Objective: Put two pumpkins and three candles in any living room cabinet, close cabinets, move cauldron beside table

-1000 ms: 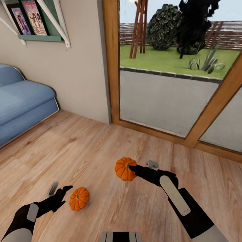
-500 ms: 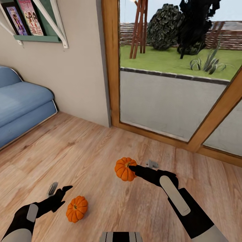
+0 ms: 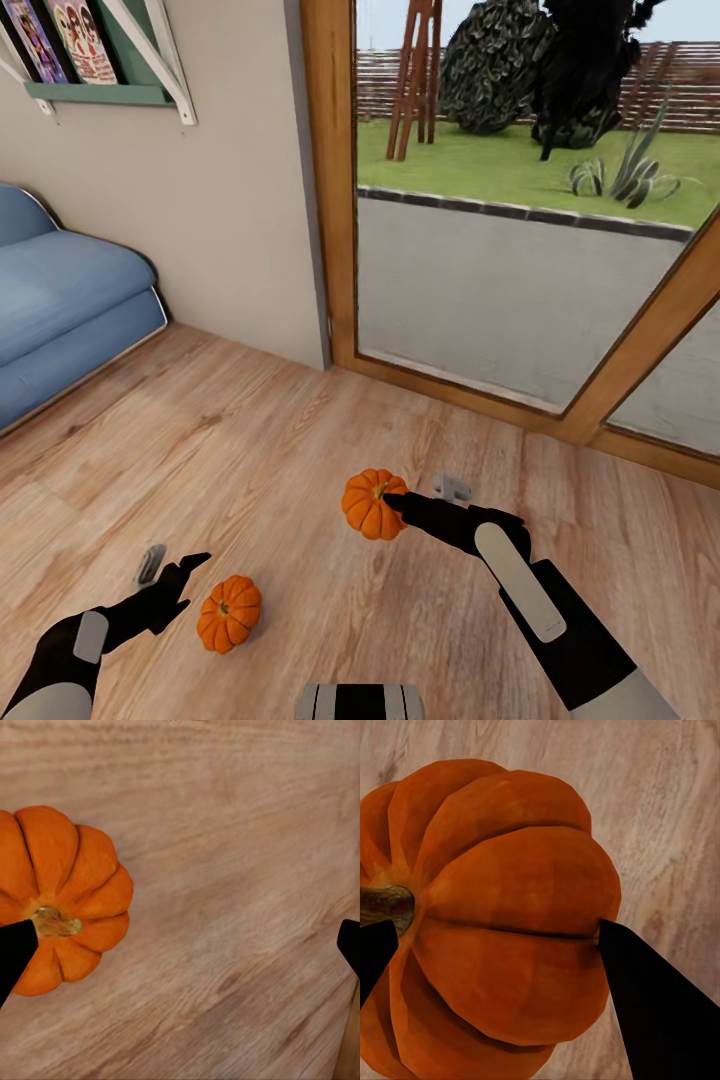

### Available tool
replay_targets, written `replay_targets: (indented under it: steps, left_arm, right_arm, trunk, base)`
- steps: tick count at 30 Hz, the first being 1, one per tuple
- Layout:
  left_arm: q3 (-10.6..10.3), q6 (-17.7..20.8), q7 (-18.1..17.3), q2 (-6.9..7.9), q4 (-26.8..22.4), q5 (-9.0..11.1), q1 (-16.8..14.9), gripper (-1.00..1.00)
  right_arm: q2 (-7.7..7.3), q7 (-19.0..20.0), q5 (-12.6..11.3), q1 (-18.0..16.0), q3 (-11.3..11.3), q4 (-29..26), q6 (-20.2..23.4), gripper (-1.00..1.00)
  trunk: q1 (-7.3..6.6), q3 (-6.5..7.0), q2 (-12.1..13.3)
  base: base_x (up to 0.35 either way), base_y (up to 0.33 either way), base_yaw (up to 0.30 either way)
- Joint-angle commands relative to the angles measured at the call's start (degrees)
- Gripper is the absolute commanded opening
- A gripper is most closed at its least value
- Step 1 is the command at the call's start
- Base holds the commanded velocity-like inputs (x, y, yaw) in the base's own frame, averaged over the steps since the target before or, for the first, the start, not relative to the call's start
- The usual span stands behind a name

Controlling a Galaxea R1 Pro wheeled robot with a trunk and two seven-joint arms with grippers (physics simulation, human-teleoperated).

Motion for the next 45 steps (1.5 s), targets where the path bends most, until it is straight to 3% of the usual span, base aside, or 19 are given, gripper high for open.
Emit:
replay_targets:
  steps: [1, 15, 26, 30, 33, 35, 45]
  left_arm:
    - [0.1, 0.0, 0.0, 0.01, 0.0, 0.0, 0.0, 1.00]
    - [0.3, 0.1, -0.1, 0.34, 0.0, 0.0, 0.0, 1.00]
    - [0.4, 0.1, -0.2, 1.09, 0.0, 0.1, 0.1, 1.00]
    - [0.3, 0.1, -0.1, 1.11, 0.0, 0.1, 0.1, 1.00]
    - [0.3, -0.1, -0.1, 1.11, 0.0, 0.1, 0.1, 1.00]
    - [0.3, -0.2, -0.1, 1.11, 0.0, 0.1, 0.1, 1.00]
    - [0.3, -0.4, -0.1, 1.12, 0.0, 0.0, 0.1, 1.00]
  right_arm:
    - [0.00, 0.2, -0.1, 0.0, 0.0, 0.0, 0.0, -1.00]
    - [0.00, 0.3, -0.1, 0.0, 1.1, -0.5, 0.2, -1.00]
    - [-0.70, 0.7, -0.6, 0.0, 1.5, -3.7, 0.9, -1.00]
    - [-0.96, 3.4, -0.7, 0.0, 1.2, -4.9, 0.9, -1.00]
    - [-1.13, 10.1, -0.6, 0.1, 1.1, -5.3, 0.9, -1.00]
    - [-1.28, 12.5, -0.5, 0.1, 1.0, -5.3, 0.9, -1.00]
    - [-1.32, 14.3, -0.3, 0.1, 1.0, -4.8, 0.6, -1.00]
  trunk:
    - [0.00, 0.00, 0.0]
    - [0.00, 0.00, 0.0]
    - [0.28, -2.44, -0.1]
    - [0.39, -3.32, -0.2]
    - [0.46, -3.99, -0.2]
    - [0.52, -4.43, -0.3]
    - [0.77, -6.65, -0.4]
  base:
    - [0.000, 0.000, 0.000]
    - [-0.049, 0.045, 0.000]
    - [-0.003, 0.003, 0.000]
    - [0.000, 0.000, 0.000]
    - [0.000, 0.000, 0.000]
    - [0.000, 0.000, 0.000]
    - [0.000, 0.000, 0.000]
